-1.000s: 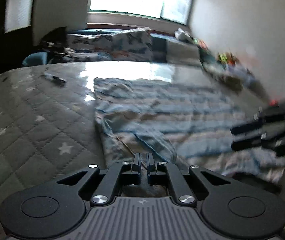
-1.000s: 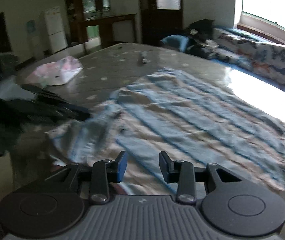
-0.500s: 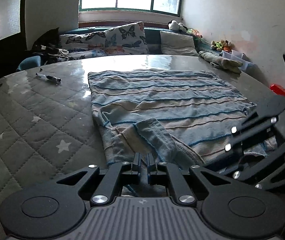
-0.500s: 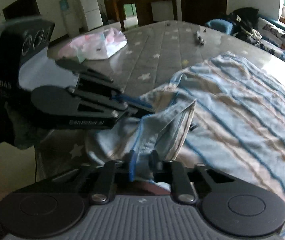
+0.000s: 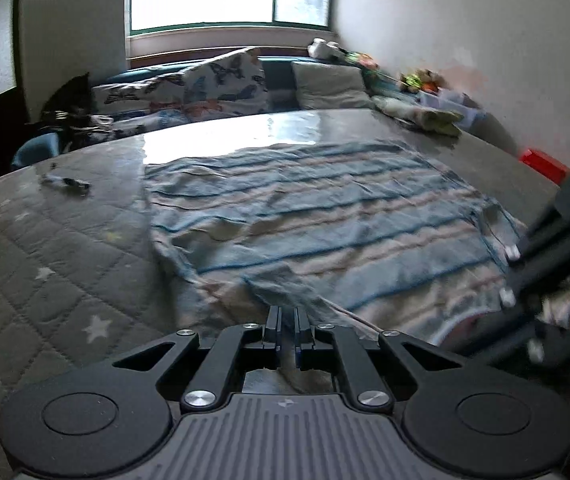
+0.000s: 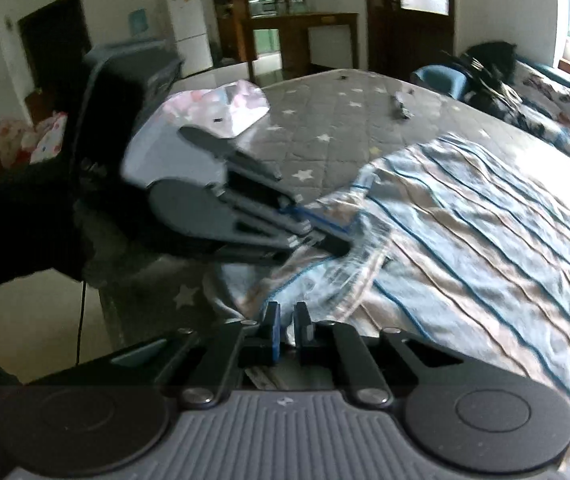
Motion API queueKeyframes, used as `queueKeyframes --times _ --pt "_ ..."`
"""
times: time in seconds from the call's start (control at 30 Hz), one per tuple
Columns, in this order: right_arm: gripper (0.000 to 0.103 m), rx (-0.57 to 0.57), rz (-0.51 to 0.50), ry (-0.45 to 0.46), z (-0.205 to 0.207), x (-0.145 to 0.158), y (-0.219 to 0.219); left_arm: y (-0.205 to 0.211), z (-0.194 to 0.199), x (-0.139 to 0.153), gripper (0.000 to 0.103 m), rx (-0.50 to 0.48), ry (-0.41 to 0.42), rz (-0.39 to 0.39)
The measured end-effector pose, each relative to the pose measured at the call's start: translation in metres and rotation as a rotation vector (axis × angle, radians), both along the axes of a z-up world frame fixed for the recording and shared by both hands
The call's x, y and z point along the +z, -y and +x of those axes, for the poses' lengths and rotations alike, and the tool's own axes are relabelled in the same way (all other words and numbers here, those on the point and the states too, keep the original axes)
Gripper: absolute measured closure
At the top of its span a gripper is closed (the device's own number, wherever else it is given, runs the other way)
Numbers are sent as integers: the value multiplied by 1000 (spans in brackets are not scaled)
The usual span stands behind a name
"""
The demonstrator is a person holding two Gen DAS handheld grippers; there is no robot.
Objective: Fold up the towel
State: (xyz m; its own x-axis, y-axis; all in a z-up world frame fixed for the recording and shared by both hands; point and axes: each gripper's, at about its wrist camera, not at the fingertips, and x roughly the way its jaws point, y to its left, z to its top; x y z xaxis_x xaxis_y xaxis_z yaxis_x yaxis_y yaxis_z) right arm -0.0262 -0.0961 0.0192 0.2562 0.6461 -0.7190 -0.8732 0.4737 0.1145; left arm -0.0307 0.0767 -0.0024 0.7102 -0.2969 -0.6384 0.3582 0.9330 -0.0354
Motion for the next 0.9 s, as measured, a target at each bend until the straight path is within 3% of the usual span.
queueKeyframes --times 0.33,0.37,0.47,0.5,0.63,0.77,0.83,0.9 --pt "89 -254 -55 -10 21 -4 78 4 -41 6 93 -77 -27 2" --pt "88 -293 -58 -15 22 -5 90 3 -46 9 90 -88 -19 6" --pt "87 -394 -65 -45 20 -11 123 0 -61 17 66 -123 5 28" --pt "87 -420 -70 -61 19 -15 133 1 -66 19 63 -143 15 47" --pt "85 -432 -79 -71 4 -20 150 11 -80 15 63 -220 28 138" --pt "74 -399 -105 -47 -18 -15 152 15 -90 12 55 -271 50 193" --pt "74 -372 -136 -15 -28 -12 150 17 -95 10 53 -292 72 232" --pt "62 -338 -164 18 -37 -11 146 21 -99 5 52 -312 96 275"
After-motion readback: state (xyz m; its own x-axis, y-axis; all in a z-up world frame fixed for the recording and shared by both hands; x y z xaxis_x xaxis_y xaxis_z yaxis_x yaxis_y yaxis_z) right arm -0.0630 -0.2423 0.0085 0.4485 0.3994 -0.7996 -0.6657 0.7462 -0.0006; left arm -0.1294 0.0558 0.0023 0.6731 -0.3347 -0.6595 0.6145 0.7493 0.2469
